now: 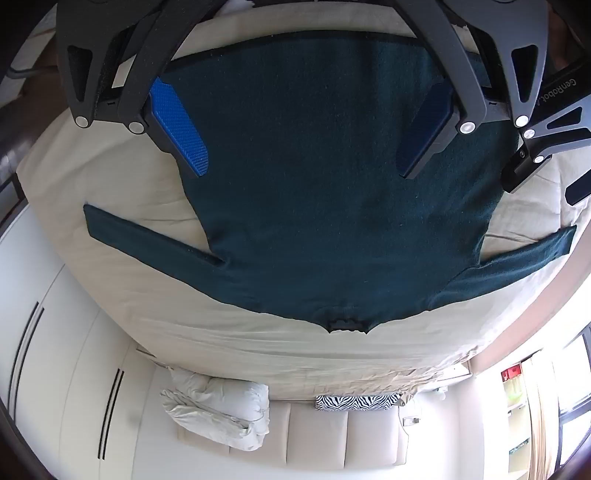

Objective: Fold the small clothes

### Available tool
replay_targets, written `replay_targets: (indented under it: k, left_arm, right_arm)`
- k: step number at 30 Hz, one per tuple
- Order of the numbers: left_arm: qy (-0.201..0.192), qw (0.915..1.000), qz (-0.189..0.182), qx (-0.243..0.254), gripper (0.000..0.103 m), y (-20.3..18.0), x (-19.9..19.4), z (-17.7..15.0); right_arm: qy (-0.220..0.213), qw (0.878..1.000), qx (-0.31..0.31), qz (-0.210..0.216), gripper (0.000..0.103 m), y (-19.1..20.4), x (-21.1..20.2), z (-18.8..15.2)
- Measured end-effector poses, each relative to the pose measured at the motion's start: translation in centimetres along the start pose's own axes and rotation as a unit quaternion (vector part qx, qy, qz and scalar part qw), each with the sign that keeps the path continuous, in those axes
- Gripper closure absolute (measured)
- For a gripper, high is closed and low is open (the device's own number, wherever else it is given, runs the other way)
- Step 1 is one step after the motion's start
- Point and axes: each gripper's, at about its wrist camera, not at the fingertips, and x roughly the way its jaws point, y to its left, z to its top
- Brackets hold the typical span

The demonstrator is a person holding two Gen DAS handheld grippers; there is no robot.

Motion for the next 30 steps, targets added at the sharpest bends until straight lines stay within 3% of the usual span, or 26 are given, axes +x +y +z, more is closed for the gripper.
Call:
replay_targets:
  k: [30]
  left_arm:
    - [0.004, 1.0000, -0.002, -0.003, 0.000, 0.35, 0.33, -0.49]
  right_arm:
    - [0.011, 1.000, 0.004, 0.003, 0.000, 0.03, 0.51, -0.42]
